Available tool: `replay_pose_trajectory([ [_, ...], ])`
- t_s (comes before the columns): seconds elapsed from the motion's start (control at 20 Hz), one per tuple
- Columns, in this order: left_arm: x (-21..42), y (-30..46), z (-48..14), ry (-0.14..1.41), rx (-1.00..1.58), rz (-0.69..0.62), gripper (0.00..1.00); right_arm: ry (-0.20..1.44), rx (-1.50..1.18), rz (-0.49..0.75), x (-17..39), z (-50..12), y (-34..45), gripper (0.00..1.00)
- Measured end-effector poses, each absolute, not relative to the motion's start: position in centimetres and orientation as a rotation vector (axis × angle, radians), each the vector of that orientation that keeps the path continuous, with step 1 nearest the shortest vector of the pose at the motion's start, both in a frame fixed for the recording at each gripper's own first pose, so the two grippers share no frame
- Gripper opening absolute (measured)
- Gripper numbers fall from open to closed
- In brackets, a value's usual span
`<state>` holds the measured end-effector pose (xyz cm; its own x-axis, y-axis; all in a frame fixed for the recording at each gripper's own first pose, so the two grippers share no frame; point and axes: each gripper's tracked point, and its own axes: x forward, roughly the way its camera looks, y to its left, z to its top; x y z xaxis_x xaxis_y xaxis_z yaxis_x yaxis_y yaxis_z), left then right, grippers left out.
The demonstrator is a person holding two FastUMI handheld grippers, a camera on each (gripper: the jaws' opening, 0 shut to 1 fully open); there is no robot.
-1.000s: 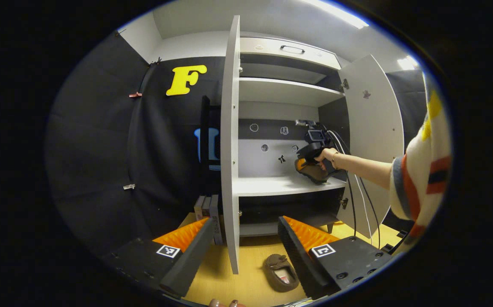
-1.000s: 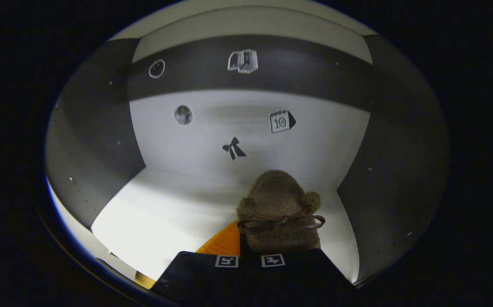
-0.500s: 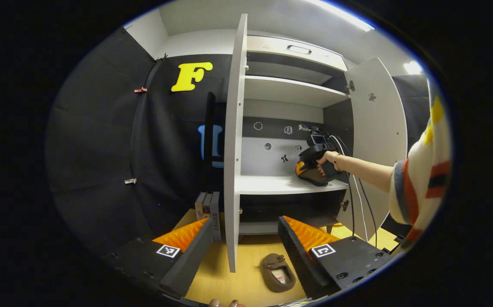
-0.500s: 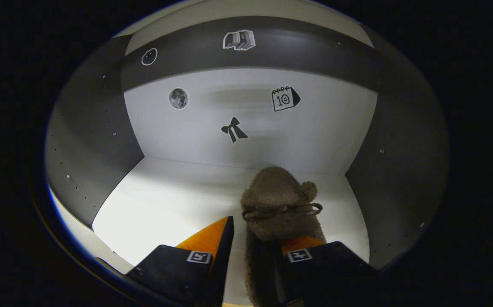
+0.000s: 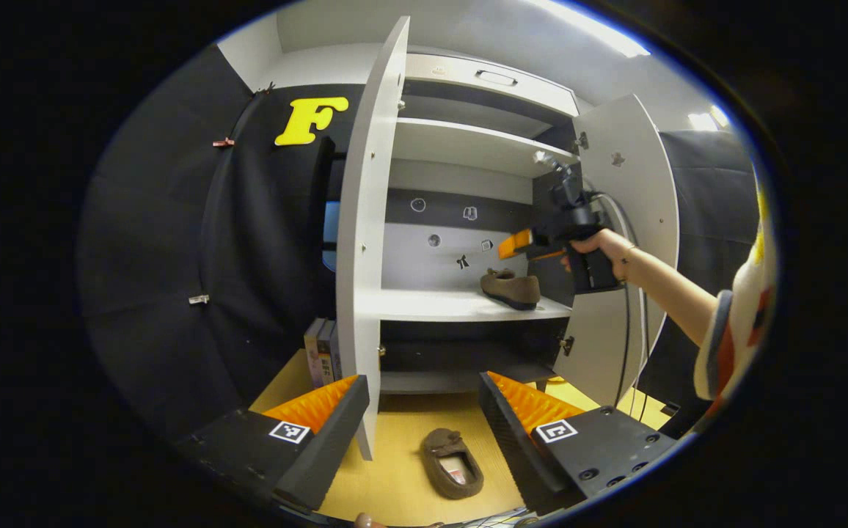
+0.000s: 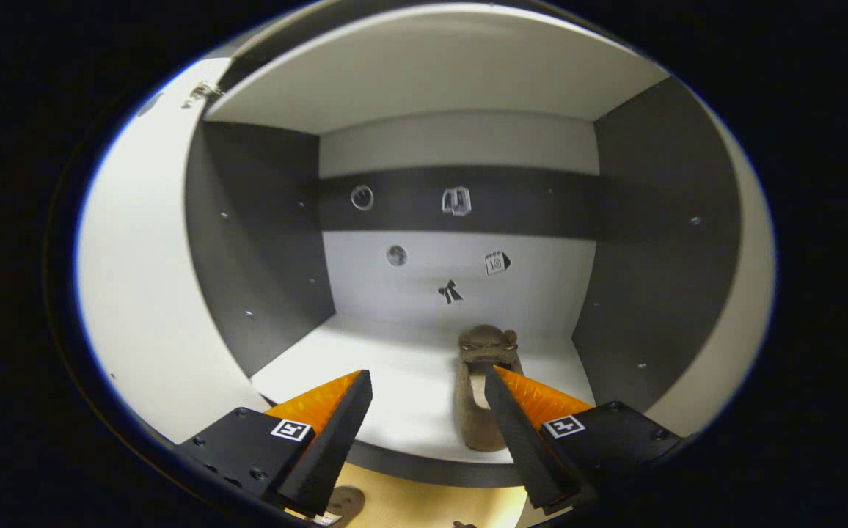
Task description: Grab one shoe with the right hand and put it into the shoe cabinet, grab the other shoe with the left hand and put it into the shoe cabinet; then close the right door with the right hand and the left door with the left hand.
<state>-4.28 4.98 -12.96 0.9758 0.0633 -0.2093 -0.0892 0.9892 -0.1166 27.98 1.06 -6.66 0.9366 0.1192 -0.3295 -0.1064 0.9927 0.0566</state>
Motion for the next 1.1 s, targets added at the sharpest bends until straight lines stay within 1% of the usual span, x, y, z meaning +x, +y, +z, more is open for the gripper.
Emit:
replay_pose_trajectory([
  [0.25,-2.7,2.7,-19.0,0.295,-0.166,0.021,0.95,0.165,-0.109,0.074,16.5,-3.8,0.3,0.98],
  [0.35,-2.1,2.1,-22.2,0.347,-0.176,0.009,0.96,0.127,-0.099,0.083,12.3,-3.6,1.0,0.98],
  [0.55,-0.6,1.6,-28.5,0.439,-0.171,0.005,0.95,0.117,-0.018,0.069,6.9,-4.3,1.1,0.98],
  [0.6,-0.1,1.5,-30.4,0.461,-0.171,0.003,0.93,0.115,-0.003,0.067,6.0,-4.5,0.9,0.95],
  [0.65,0.5,1.4,-32.3,0.483,-0.174,0.004,0.93,0.119,0.006,0.061,5.1,-4.7,0.6,0.98],
  [0.7,1.0,1.3,-33.7,0.499,-0.183,0.003,0.93,0.114,0.01,0.064,4.5,-4.7,0.6,0.95],
  [0.75,1.5,1.1,-35.3,0.515,-0.189,0.001,0.92,0.115,0.004,0.059,4.0,-4.8,0.2,0.98],
  [0.85,2.5,1.2,-38.7,0.55,-0.191,0.013,0.88,0.143,-0.019,0.055,3.4,-5.4,-0.4,0.98],
  [0.9,2.8,1.1,-40.5,0.581,-0.189,0.015,0.82,0.159,-0.026,0.052,3.2,-5.7,-0.8,0.98],
  [0.95,3.2,1.0,-42.0,0.608,-0.194,0.016,0.78,0.167,-0.027,0.046,3.2,-5.6,-1.3,0.94],
  [1.0,3.4,1.1,-43.0,0.621,-0.196,0.021,0.73,0.173,-0.023,0.04,3.2,-5.7,-1.8,0.98],
  [1.1,3.9,1.1,-44.6,0.637,-0.187,0.027,0.71,0.188,-0.022,0.031,3.2,-6.1,-2.5,0.98],
])
